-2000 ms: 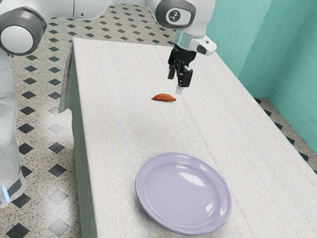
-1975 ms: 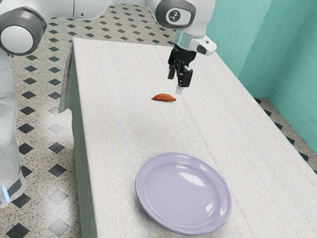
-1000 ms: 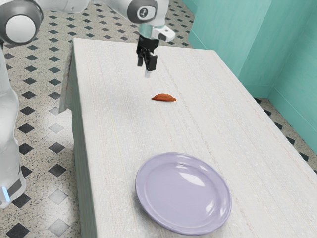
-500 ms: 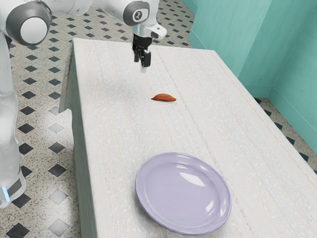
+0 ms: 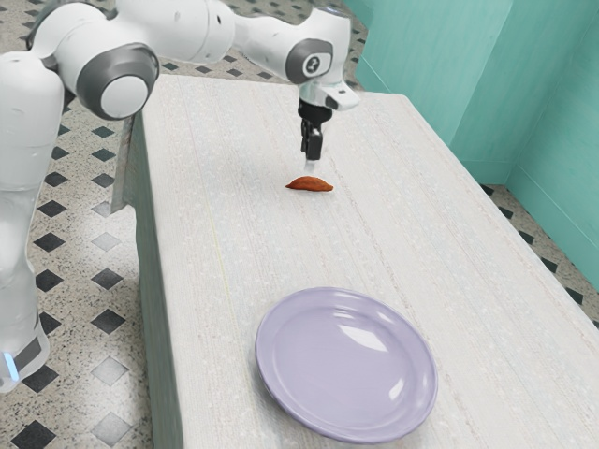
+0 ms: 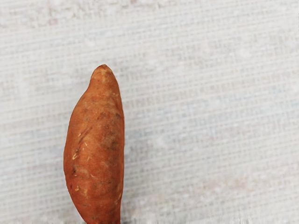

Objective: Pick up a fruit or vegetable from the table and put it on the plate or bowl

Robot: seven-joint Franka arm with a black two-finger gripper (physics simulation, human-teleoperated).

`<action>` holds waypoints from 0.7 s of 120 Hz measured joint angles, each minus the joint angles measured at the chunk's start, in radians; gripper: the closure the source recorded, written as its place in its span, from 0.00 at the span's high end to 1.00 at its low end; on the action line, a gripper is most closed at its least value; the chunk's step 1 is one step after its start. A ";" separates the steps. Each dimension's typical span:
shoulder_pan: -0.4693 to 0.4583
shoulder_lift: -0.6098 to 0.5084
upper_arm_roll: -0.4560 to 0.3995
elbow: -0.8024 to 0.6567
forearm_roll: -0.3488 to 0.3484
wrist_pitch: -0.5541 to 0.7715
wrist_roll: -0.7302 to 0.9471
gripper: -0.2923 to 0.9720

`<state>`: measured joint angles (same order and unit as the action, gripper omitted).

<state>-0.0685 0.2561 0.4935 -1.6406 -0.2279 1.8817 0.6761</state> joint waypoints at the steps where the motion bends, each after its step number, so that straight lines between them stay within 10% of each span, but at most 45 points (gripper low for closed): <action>1: 0.000 0.000 0.000 -0.003 -0.002 -0.001 0.004 0.77; 84: 0.004 -0.094 0.075 -0.110 0.018 -0.012 0.243 0.77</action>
<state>-0.0649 0.1621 0.5688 -1.7504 -0.2097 1.8693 0.9191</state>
